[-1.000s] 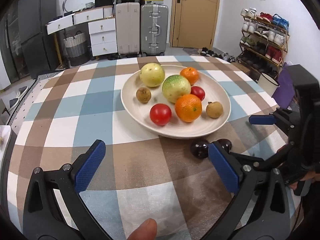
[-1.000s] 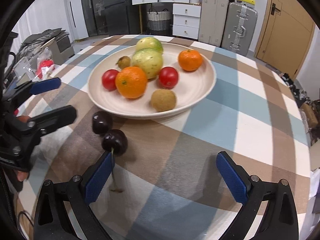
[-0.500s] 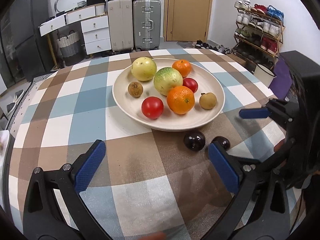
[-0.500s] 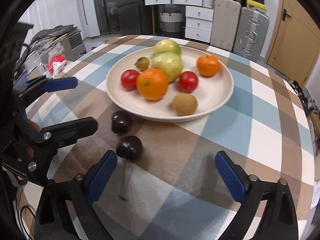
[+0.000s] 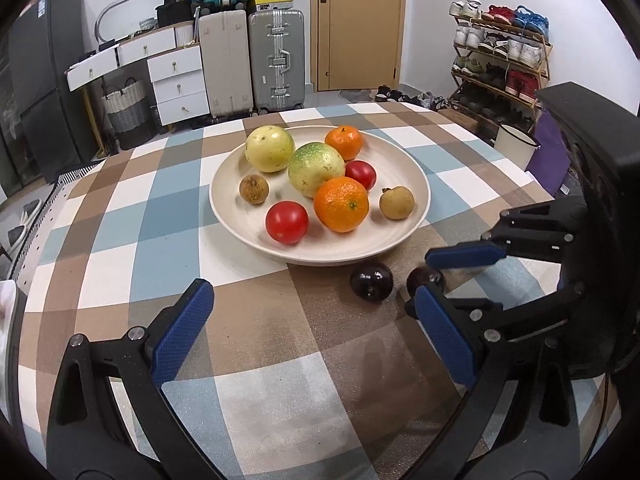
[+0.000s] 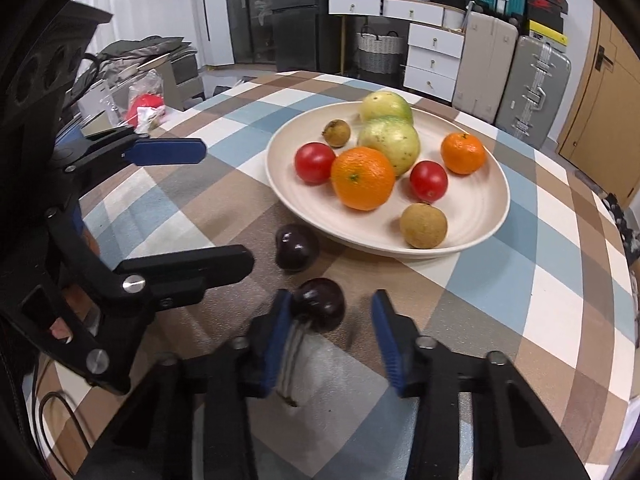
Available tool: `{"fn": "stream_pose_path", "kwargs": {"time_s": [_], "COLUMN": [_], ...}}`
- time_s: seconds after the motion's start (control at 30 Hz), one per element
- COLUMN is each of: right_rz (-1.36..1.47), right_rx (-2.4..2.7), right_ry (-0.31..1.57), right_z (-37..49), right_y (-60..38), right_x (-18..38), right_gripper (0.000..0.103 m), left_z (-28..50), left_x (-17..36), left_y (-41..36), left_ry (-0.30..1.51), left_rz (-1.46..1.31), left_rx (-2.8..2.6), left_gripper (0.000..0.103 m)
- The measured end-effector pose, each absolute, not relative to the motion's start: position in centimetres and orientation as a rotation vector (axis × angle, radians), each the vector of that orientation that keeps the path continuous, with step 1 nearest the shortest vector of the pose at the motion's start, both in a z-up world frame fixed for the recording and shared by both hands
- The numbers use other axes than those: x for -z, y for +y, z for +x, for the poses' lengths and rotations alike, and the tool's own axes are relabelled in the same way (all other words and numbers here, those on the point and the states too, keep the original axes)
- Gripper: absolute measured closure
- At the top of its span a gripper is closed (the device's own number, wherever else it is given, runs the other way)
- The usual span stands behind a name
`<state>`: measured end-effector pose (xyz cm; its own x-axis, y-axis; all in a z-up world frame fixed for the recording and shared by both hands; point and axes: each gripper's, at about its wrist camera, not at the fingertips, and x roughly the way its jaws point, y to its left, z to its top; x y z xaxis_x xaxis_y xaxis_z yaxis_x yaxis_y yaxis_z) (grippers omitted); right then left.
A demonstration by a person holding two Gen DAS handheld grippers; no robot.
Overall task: Organize fruits
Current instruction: 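Grasp a dark plum with the right gripper while the left gripper grasps the other plum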
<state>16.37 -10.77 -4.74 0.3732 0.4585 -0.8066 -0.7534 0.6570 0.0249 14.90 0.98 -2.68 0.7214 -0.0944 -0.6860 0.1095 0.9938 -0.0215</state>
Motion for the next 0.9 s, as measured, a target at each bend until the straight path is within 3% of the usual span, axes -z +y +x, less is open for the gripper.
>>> {"fn": "stream_pose_path", "kwargs": {"time_s": [0.2, 0.63, 0.8, 0.9], "right_rz": [-0.378, -0.295, -0.296, -0.293], "right_rx": [-0.801, -0.746, -0.750, -0.750], "right_ry": [0.872, 0.870, 0.889, 0.901], "right_z": [16.1, 17.4, 17.5, 17.8], "right_y": [-11.1, -13.5, -13.3, -13.3], "right_x": [4.4, 3.5, 4.0, 4.2], "right_gripper": [0.076, 0.076, 0.076, 0.076], "left_z": [15.1, 16.8, 17.8, 18.2], "left_x": [2.8, 4.3, 5.1, 5.1], "left_y": [1.5, 0.0, -1.0, -1.3], "left_ry": [0.773, 0.869, 0.921, 0.921], "left_rz": [-0.002, -0.014, 0.004, 0.009], "left_rx": [0.103, 0.167, 0.189, 0.203], "left_gripper": [0.002, 0.003, 0.024, 0.029]}}
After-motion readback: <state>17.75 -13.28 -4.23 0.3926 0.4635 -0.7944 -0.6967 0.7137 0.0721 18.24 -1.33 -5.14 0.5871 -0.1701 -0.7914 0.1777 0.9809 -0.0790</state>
